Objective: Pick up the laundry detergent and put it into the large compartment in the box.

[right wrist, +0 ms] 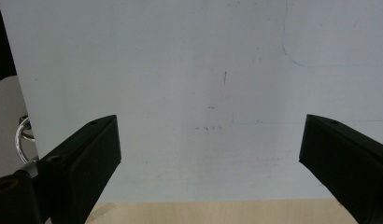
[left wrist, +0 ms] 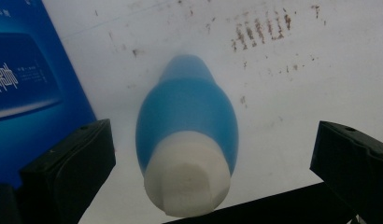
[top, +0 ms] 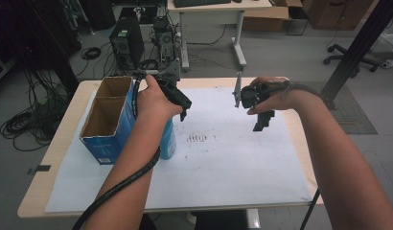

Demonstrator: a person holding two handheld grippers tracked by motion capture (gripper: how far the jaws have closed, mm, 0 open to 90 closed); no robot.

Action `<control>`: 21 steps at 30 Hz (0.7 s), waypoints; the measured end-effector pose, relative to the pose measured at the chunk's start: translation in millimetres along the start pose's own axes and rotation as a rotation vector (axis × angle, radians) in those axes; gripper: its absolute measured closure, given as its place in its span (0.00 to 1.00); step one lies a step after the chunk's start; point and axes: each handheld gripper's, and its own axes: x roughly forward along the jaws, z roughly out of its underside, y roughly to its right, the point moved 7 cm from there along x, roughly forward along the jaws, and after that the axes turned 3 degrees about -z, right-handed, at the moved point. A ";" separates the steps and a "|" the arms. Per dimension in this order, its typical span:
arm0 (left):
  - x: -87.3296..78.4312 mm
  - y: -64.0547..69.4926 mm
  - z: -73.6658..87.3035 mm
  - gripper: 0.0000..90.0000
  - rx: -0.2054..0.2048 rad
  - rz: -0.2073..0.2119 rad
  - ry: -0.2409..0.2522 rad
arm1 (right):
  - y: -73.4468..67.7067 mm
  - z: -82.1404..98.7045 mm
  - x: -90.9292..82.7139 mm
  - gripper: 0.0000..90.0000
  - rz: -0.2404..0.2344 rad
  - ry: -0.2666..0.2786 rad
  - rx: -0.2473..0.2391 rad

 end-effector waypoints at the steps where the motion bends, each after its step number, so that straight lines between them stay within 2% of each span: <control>1: 1.2 -1.3 0.3 0.00 -0.005 0.002 0.002 | 0.5 -0.4 -0.1 0.06 0.000 0.002 0.004; 10: 10.5 -5.3 2.1 0.00 -0.014 0.008 -0.015 | 2.0 -1.0 0.4 0.06 -0.004 0.002 0.010; 21: 18.7 -0.4 2.8 0.00 -0.008 0.002 -0.026 | 0.8 0.4 -0.3 0.06 -0.006 -0.001 0.018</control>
